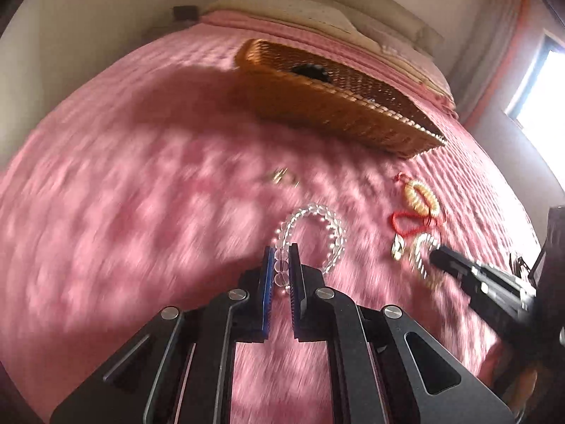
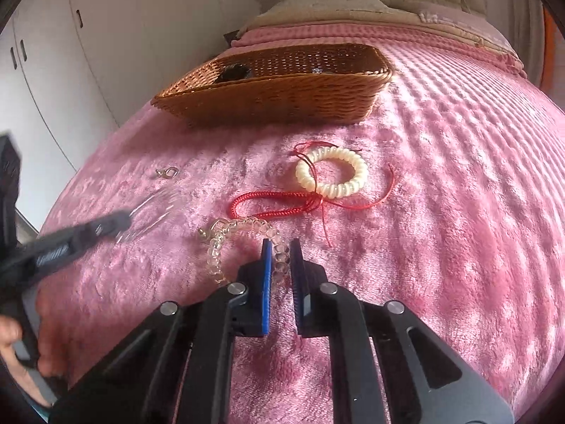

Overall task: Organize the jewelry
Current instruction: 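Grasp the clear bead bracelet with the left gripper while the right grasps the clear coil bracelet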

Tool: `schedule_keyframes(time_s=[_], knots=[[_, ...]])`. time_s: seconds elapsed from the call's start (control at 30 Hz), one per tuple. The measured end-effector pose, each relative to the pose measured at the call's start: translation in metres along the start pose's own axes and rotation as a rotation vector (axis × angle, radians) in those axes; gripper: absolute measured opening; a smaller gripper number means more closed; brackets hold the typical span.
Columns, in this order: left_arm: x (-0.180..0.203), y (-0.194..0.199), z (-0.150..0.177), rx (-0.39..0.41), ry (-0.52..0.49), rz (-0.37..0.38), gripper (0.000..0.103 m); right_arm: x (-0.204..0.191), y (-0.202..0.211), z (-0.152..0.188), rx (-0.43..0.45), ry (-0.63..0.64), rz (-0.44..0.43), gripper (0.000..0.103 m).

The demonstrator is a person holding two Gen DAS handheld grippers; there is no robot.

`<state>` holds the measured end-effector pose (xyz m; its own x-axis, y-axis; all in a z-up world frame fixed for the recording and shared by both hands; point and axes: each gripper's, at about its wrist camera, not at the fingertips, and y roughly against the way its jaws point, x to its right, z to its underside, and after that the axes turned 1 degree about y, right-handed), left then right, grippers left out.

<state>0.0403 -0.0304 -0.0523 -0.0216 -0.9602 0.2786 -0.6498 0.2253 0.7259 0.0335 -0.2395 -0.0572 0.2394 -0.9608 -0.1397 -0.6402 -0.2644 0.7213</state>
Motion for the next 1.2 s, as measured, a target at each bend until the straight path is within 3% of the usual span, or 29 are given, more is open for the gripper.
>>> schedule_keyframes(time_s=[0.17,0.23,0.3,0.43,0.67,0.8,0.97,1.0,1.03,1.1,1.2], knots=[[0.003,0.014,0.024,-0.005,-0.007,0.023,0.007,0.005,0.004,0.004,-0.012,-0.023,0.013,0.009],[0.007,0.016,0.028,-0.007,-0.034,0.032,0.018,0.006,0.006,0.006,-0.02,-0.027,0.015,0.009],[0.006,0.022,0.032,-0.008,-0.043,0.045,0.021,0.005,0.007,0.009,-0.034,-0.02,0.003,0.009],[-0.002,0.023,0.028,-0.002,-0.024,0.049,0.031,0.007,0.008,0.012,-0.032,-0.022,-0.018,0.01],[-0.001,0.009,0.013,-0.012,-0.044,0.03,0.033,0.011,0.006,0.011,-0.03,-0.04,-0.038,0.012],[0.007,0.008,0.019,0.015,-0.098,-0.009,0.033,0.006,0.004,0.01,-0.027,-0.021,-0.027,0.026],[0.011,0.007,0.022,0.032,-0.129,-0.031,0.03,-0.004,0.0,0.01,-0.028,0.021,0.024,0.026],[0.013,0.008,0.023,0.036,-0.135,-0.039,0.025,-0.006,-0.001,0.01,-0.028,0.03,0.035,0.024],[0.014,0.008,0.024,0.042,-0.139,-0.046,0.017,-0.008,0.0,0.01,-0.025,0.04,0.044,0.012],[0.014,0.008,0.024,0.042,-0.143,-0.032,0.006,-0.012,0.0,0.012,-0.023,0.066,0.05,0.01],[0.012,0.009,0.025,0.05,-0.139,-0.021,0.006,-0.016,0.002,0.013,-0.012,0.089,0.053,0.008]])
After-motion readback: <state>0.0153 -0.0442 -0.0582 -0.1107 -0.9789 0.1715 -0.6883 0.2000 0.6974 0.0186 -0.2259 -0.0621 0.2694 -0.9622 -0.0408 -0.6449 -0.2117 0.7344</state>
